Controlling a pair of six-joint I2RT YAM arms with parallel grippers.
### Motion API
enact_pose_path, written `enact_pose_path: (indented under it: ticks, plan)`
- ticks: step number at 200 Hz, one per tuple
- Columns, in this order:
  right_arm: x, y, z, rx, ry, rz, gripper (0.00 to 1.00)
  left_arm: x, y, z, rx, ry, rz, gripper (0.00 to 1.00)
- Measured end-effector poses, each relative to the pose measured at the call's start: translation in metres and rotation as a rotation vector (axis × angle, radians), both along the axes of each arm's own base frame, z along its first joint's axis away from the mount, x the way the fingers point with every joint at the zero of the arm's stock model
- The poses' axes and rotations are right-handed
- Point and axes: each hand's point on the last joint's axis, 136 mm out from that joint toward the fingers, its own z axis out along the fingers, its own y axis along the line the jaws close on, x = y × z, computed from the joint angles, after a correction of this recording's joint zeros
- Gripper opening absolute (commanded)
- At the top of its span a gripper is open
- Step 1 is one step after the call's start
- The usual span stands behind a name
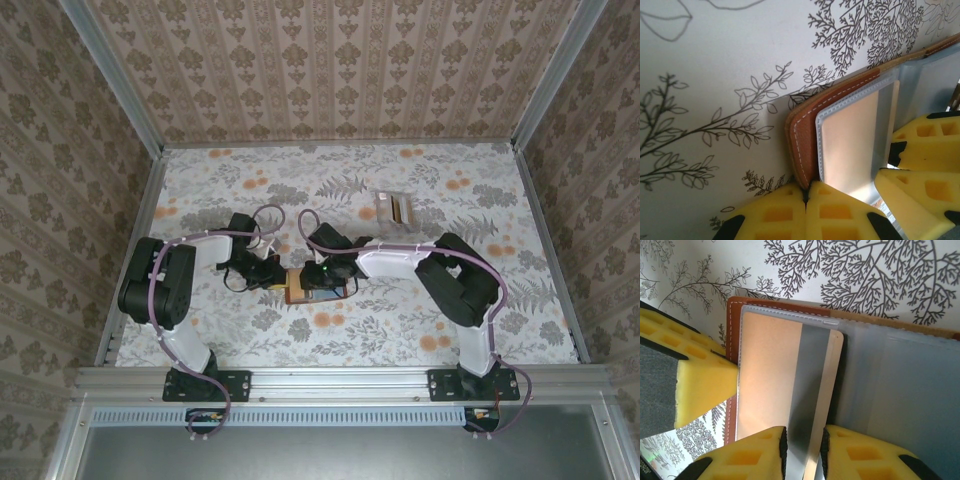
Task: Put the credit cards into the card holder
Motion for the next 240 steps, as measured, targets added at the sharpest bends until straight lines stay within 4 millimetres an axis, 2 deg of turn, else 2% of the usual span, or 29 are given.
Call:
enact_pose_path:
  ticks: [23,56,79,92,100,108,122,136,169,190,240]
  plan:
    - [-0.001,-0.004,0.007,-0.009,-0.018,-0.005,0.29,0.0,0.0,0.001,-0.001,-0.004,0.0,0.0]
    - [-0.006,-0.019,0.033,-0.024,-0.053,-0.019,0.29,0.0,0.001,0.0,0.006,-0.008,0.0,0.0]
    - [-0.007,-0.031,0.052,-0.042,-0.093,-0.038,0.35,0.0,0.0,0.0,0.009,-0.011,-0.003,0.0]
    - [-0.009,-0.04,0.055,-0.061,-0.104,-0.051,0.38,0.0,0.0,0.001,0.012,-0.014,-0.005,0.0]
    - [-0.01,-0.046,0.054,-0.077,-0.106,-0.066,0.42,0.0,0.0,0.001,0.012,-0.014,-0.005,0.0]
    - [-0.012,-0.054,0.05,-0.099,-0.098,-0.083,0.49,0.0,0.0,0.001,0.013,-0.015,-0.005,0.0]
    - [-0.014,-0.065,0.04,-0.136,-0.078,-0.113,0.49,0.0,0.0,0.001,0.013,-0.015,-0.005,0.0]
    - [-0.016,-0.074,0.03,-0.174,-0.053,-0.133,0.47,0.0,0.0,0.001,0.013,-0.015,-0.005,0.0]
    - [-0.018,-0.078,0.011,-0.21,-0.011,-0.159,0.43,0.0,0.0,0.0,0.015,-0.016,-0.005,0.0]
    - [-0.019,-0.078,0.007,-0.215,0.0,-0.167,0.42,0.0,0.0,0.0,0.015,-0.016,-0.005,0.0]
    - [-0.018,-0.075,-0.003,-0.231,0.017,-0.17,0.29,0.0,0.0,0.0,0.015,-0.015,-0.005,0.0]
